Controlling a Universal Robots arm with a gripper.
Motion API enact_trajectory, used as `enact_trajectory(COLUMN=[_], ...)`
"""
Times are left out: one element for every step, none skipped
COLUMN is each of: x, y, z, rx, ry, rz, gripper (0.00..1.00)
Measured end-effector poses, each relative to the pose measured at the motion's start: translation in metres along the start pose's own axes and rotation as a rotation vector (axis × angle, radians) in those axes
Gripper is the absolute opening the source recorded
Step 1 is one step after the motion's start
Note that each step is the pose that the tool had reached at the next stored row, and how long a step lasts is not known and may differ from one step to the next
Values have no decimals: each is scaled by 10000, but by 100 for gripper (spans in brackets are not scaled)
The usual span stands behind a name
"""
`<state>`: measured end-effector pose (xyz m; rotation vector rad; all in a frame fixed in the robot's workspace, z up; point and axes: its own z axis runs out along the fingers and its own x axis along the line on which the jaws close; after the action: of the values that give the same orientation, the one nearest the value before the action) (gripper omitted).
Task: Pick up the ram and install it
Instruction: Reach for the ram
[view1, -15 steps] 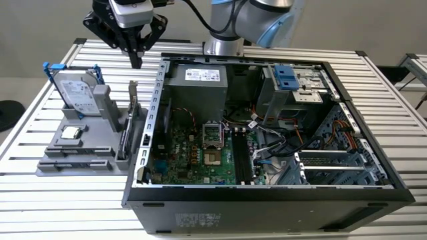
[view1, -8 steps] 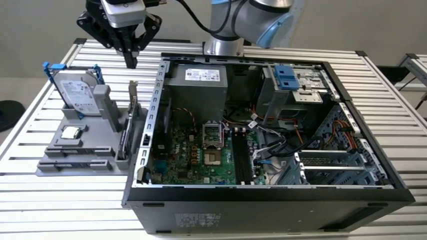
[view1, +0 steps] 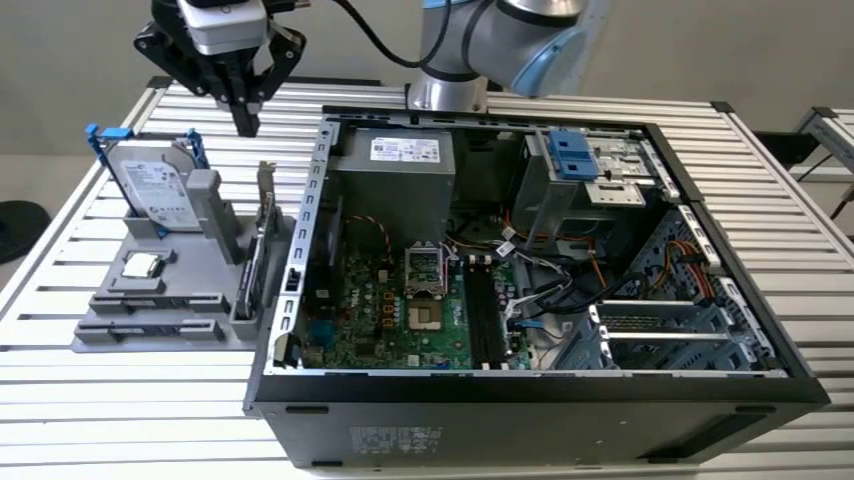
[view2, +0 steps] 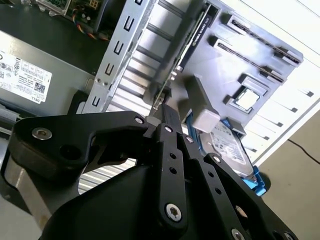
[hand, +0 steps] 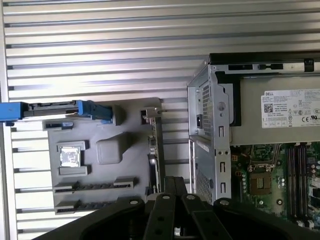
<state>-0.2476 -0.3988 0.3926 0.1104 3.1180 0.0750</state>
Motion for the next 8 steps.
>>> enact_trajectory(x=[16,33,50,67,84,101,119,136], y=[-1,-2,-4,-5,-6,-7,-8,-10], z=[0,-1,-1,-2,-2,-2,-3,-3], rx=[0,0,0,0,0,-1,0,0], ry=[-1,0,0,0,-1,-1,0,-1], rz=[0,0,0,-1,0,0,0,0], gripper=[0,0,0,0,0,0,0,0])
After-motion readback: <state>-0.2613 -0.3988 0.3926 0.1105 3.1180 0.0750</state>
